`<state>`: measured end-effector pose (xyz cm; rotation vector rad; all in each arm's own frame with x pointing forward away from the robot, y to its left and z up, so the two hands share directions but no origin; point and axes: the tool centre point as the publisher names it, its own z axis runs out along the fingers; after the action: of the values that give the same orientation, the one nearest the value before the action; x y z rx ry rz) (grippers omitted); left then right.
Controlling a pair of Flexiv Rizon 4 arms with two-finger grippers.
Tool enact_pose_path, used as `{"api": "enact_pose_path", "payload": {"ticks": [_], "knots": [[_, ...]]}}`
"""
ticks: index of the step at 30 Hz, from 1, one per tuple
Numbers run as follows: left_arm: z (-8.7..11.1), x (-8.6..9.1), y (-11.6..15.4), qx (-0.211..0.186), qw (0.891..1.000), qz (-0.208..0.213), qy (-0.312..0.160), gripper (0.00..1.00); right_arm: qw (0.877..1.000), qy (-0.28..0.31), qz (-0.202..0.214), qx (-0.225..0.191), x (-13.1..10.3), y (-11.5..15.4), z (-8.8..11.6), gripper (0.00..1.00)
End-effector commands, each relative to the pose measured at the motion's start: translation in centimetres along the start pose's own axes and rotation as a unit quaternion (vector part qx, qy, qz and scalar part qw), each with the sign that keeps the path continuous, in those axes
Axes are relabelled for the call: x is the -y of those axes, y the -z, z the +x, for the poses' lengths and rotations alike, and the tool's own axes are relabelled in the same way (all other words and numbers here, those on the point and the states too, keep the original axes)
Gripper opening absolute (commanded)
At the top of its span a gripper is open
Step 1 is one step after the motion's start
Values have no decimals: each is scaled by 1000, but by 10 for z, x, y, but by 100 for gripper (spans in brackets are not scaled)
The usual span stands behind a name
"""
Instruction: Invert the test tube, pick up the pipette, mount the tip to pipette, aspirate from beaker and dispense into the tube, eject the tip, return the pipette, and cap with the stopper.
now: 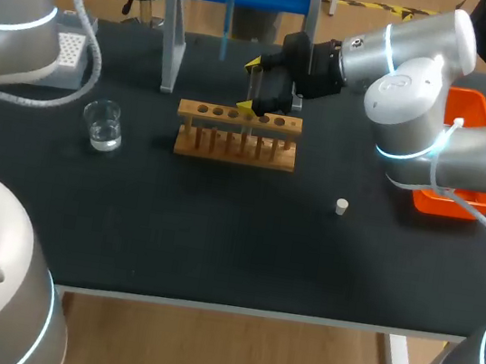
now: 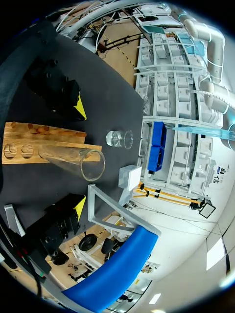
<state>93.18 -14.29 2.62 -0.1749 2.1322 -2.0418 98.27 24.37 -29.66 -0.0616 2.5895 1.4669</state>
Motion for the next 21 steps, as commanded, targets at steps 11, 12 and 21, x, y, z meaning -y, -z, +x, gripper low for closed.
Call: {"api": "enact_pose_path", "payload": {"ticks": [11, 12, 21], "knots": [[-14, -10, -51, -44, 999, 6, 8, 0, 1000, 0, 1, -1, 0, 1, 0, 100], [-15, -10, -51, -44, 999, 5, 9, 0, 1000, 0, 1, -1, 0, 1, 0, 100], [-16, -10, -50, -42, 999, 6, 2, 0, 1000, 0, 1, -1, 0, 1, 0, 100]]}}
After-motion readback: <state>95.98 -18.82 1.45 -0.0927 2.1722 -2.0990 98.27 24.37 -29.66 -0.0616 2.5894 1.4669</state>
